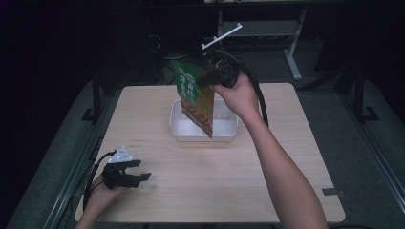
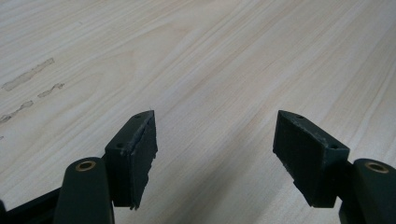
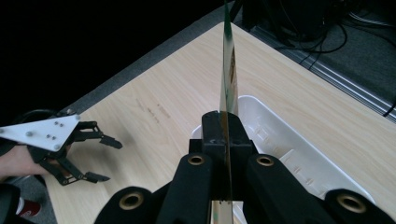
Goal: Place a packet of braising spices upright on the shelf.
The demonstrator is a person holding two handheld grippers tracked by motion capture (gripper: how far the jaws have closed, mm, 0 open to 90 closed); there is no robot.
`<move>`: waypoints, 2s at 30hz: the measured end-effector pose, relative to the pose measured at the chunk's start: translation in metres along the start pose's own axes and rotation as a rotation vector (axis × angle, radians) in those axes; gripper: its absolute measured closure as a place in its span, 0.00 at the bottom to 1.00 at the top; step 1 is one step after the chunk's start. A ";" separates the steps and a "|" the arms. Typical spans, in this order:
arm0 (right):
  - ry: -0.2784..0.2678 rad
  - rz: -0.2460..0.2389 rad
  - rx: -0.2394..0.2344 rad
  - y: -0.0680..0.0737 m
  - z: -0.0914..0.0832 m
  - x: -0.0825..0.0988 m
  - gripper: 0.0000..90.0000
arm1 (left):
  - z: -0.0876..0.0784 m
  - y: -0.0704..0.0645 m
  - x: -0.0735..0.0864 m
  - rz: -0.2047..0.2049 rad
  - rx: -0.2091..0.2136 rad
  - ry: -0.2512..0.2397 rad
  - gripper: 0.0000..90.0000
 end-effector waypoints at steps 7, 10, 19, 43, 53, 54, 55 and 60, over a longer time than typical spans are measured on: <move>-0.010 0.012 0.020 -0.005 0.007 -0.003 1.00 | 0.000 0.000 0.000 0.001 0.000 -0.001 0.33; -0.009 0.013 0.028 -0.007 0.011 -0.004 1.00 | 0.000 0.000 0.000 0.002 0.001 -0.002 0.34; -0.016 0.026 0.044 -0.010 0.019 -0.007 1.00 | 0.000 0.000 0.000 0.005 0.000 -0.004 0.34; -0.029 0.055 0.075 -0.014 0.043 -0.011 1.00 | -0.002 0.000 -0.001 0.012 -0.004 -0.017 0.33; -0.030 0.049 0.076 -0.012 0.054 -0.012 1.00 | -0.003 -0.001 -0.002 0.015 -0.006 -0.024 0.33; -0.031 0.049 0.077 -0.012 0.054 -0.012 1.00 | -0.003 -0.001 -0.002 0.015 -0.006 -0.024 0.33; -0.031 0.048 0.080 -0.012 0.055 -0.012 1.00 | -0.003 -0.001 -0.002 0.015 -0.005 -0.025 0.33; -0.025 0.046 0.087 -0.013 0.060 -0.011 1.00 | -0.003 -0.001 -0.002 0.015 -0.010 -0.029 0.33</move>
Point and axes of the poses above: each handheld gripper's, and its own axes: z roughly forward along the jaws, x roughly out of its underside, y roughly to its left, the point moved 3 cm from there along z, roughly forward along the jaws, and after that the axes turned 1 degree about -y, right-handed, at the moved point
